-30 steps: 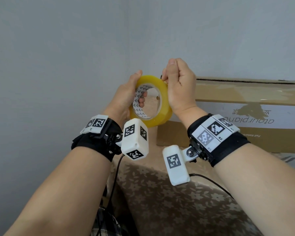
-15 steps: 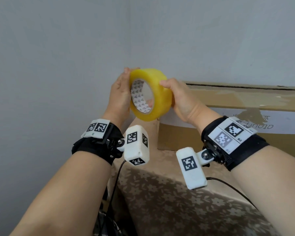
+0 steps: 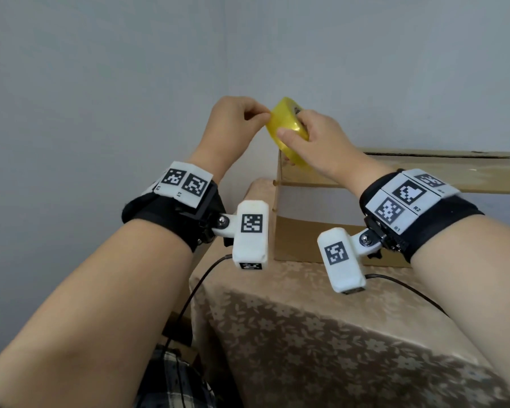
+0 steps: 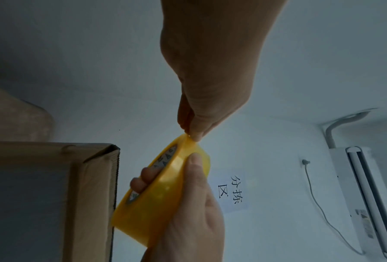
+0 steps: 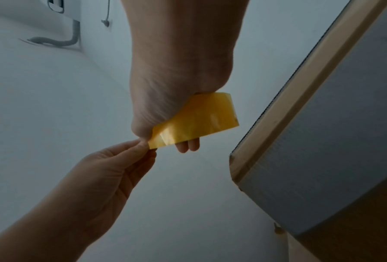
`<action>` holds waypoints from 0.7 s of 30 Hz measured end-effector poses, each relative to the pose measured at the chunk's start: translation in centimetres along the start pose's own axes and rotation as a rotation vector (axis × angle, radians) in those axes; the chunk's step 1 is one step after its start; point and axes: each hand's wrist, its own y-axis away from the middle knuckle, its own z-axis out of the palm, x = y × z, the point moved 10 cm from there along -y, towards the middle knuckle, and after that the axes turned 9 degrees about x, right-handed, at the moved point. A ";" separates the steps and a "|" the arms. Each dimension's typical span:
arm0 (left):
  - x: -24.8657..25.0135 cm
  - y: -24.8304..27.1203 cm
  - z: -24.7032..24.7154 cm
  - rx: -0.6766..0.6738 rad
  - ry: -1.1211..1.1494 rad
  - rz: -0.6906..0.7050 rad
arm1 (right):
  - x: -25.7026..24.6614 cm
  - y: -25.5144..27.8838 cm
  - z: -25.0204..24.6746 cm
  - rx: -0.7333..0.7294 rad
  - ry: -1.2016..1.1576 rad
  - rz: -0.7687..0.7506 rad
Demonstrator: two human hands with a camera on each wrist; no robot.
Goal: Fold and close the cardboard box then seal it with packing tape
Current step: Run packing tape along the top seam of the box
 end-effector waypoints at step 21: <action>-0.5 0.6 2.8 -0.181 0.015 -0.110 | 0.5 0.3 -0.7 -0.099 0.409 -0.111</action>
